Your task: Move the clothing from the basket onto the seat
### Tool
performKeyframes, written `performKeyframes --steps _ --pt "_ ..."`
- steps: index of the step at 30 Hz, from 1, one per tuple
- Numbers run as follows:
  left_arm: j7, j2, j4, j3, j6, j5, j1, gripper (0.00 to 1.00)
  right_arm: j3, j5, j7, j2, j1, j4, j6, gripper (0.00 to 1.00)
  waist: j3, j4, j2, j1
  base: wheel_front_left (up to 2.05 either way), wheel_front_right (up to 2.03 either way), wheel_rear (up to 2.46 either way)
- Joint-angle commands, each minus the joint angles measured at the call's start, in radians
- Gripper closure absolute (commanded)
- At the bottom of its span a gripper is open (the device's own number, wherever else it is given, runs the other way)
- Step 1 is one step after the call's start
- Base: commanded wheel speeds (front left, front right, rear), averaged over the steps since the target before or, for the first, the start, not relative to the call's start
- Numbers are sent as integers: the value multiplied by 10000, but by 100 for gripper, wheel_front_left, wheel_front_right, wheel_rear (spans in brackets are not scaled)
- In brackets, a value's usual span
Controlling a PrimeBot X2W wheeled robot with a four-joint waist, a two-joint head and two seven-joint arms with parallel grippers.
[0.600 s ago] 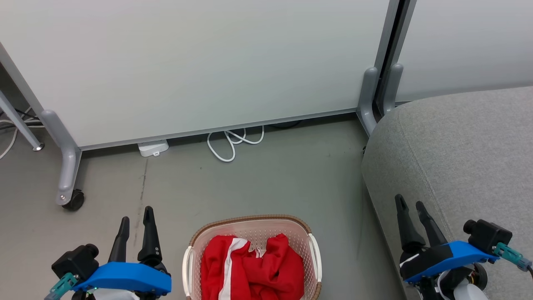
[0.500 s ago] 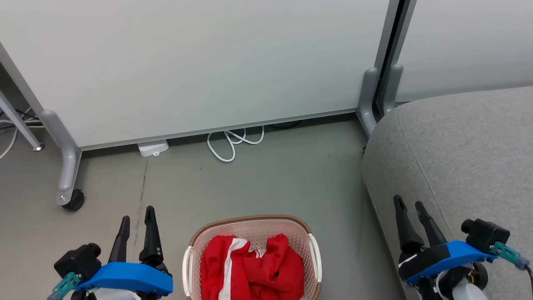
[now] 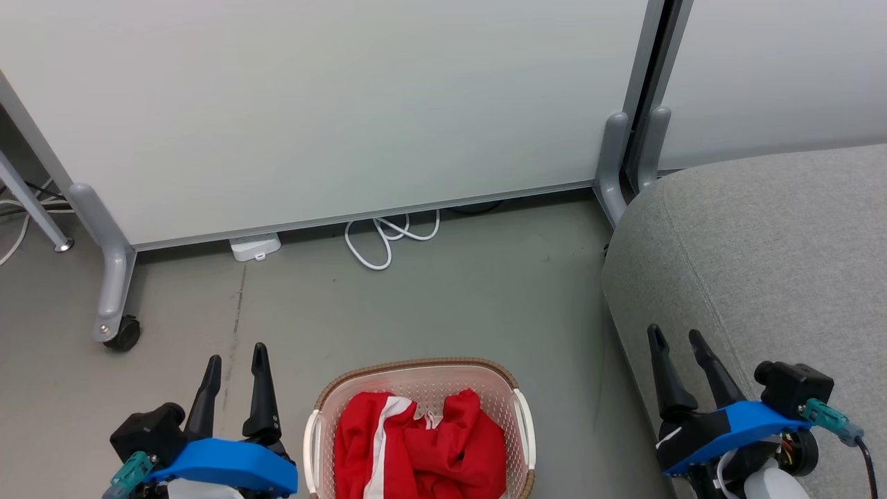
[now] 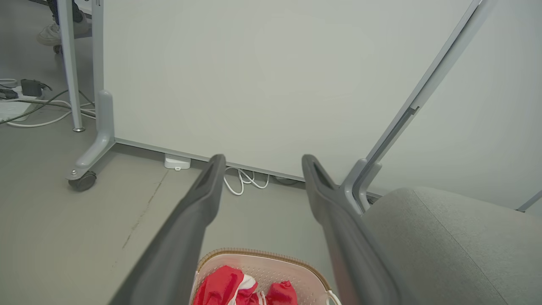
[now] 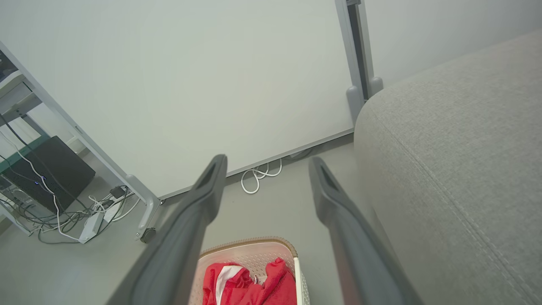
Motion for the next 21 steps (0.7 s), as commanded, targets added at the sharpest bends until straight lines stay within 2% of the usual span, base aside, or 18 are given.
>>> performKeyframes --steps 1,21 --pt "-95 37 -36 -10 34 235 -96 0 22 -234 -99 -84 -247 -22 19 0 -1 -1 -1 0 0 0 0" --pt "-521 15 128 -209 -106 1491 -103 0 16 -1949 -434 -97 -347 251 22 0 -49 -1 -1 0 0 0 0"
